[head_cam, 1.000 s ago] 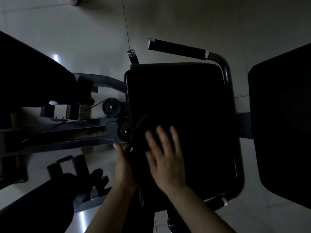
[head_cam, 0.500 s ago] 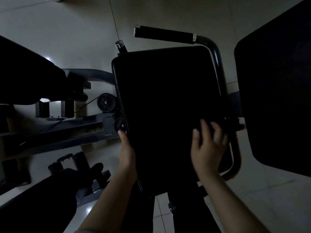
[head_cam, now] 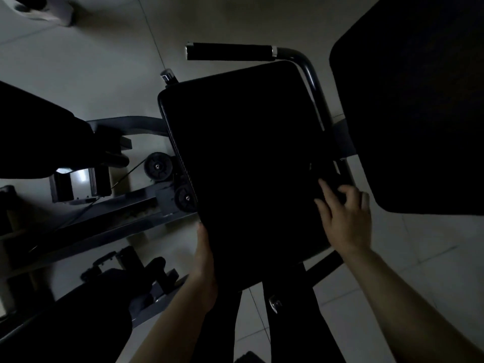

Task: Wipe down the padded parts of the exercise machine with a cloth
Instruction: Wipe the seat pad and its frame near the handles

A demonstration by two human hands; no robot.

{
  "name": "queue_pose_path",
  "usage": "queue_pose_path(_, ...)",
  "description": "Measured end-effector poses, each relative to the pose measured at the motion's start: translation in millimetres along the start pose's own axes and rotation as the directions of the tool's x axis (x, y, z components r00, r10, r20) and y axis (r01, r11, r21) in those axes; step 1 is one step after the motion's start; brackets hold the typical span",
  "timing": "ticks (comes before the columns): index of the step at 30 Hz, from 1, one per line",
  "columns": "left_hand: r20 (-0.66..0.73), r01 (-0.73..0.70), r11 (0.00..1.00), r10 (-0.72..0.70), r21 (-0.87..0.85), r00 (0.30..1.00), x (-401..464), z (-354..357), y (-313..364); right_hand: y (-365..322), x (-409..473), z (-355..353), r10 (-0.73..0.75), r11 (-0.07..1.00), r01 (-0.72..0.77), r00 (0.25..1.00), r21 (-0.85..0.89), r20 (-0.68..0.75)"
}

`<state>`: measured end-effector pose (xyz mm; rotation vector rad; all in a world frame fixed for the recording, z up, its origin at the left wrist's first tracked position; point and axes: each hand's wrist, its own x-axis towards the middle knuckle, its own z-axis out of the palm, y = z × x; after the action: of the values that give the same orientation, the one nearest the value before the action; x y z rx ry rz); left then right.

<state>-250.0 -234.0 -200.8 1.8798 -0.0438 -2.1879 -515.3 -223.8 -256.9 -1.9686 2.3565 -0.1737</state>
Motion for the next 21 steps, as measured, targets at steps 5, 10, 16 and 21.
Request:
queue_pose_path(5,-0.061,0.065,0.996,-0.069,-0.058,0.996,-3,1,-7,-61,-31,3,0.437,0.899,-0.434,0.898,0.051,-0.058)
queue_pose_path(10,-0.016,0.025,0.998,-0.027,-0.062,1.0,-7,4,-9,-139,-97,-6,-0.152,0.984,0.147,0.987,0.104,0.044)
queue_pose_path(16,-0.055,0.007,0.998,-0.01,-0.055,0.998,-9,-19,-12,-49,-51,6,-0.43,0.903,0.43,0.903,0.019,-0.024)
queue_pose_path(21,-0.049,-0.025,0.997,0.021,-0.077,0.999,-17,-13,-25,0,-40,2,0.266,0.961,-0.267,0.964,0.074,0.024)
